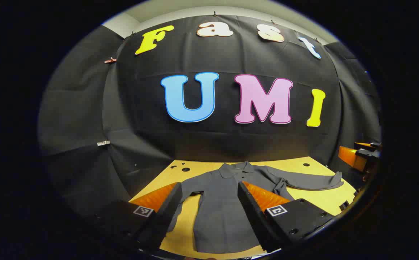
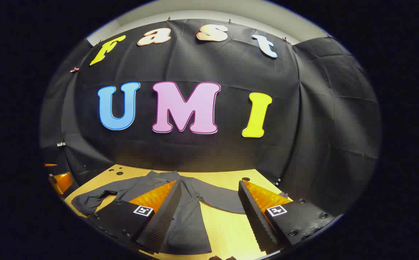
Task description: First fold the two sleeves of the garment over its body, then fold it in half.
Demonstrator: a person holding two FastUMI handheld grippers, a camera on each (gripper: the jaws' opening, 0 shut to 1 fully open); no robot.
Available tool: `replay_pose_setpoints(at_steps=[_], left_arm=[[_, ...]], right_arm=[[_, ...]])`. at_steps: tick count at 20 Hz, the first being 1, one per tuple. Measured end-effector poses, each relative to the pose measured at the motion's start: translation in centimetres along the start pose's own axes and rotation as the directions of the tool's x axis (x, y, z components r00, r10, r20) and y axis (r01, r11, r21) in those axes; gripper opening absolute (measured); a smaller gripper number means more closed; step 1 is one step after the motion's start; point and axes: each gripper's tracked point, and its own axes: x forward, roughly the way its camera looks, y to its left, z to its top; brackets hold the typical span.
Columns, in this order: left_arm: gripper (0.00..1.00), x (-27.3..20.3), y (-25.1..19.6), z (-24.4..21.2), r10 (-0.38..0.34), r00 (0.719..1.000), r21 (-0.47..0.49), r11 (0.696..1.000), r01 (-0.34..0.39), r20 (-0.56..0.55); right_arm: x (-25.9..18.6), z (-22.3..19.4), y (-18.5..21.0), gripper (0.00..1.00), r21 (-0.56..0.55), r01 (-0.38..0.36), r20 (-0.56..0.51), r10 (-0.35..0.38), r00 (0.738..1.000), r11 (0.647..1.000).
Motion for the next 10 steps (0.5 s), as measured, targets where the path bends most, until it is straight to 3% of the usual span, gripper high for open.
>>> replay_pose_setpoints(at_steps=[10], left_arm=[[0.98, 2.1, 0.6, 0.9, 0.040, 0.999, -0.004, 0.999, -0.040, 0.009]], right_arm=[[3.3, 0.3, -1.0, 0.97, -0.014, 0.007, 0.005, -0.007, 1.000, 1.000]])
